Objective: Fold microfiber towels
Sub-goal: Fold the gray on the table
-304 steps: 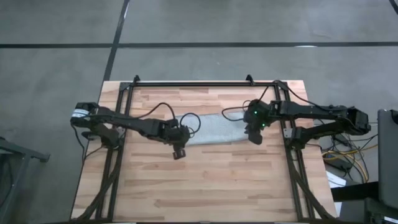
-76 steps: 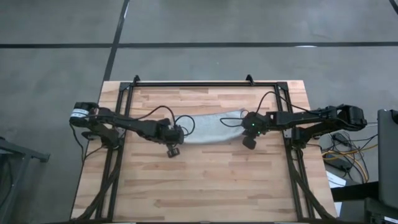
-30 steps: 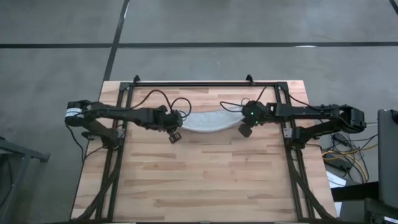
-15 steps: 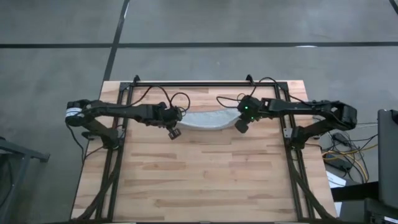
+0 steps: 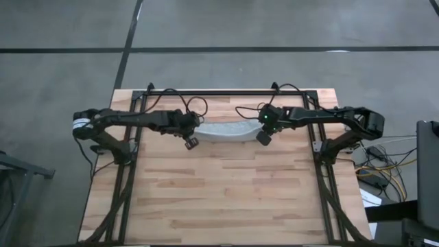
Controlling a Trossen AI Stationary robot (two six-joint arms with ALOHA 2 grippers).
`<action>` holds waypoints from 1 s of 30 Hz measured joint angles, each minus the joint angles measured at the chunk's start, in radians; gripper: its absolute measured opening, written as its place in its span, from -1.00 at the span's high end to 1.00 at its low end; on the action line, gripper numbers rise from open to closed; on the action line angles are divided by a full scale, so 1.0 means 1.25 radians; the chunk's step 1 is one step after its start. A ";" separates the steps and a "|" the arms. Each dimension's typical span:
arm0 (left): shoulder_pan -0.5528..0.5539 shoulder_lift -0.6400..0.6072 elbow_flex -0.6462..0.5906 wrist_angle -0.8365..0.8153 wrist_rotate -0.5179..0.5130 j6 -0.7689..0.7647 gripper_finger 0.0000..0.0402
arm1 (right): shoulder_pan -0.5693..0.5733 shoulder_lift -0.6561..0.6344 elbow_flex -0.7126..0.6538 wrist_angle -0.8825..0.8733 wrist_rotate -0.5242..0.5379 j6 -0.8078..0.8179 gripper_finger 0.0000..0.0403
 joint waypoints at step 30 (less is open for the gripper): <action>0.097 0.044 0.000 0.034 0.056 -0.028 1.00 | -0.065 -0.009 0.017 0.015 0.000 0.016 0.96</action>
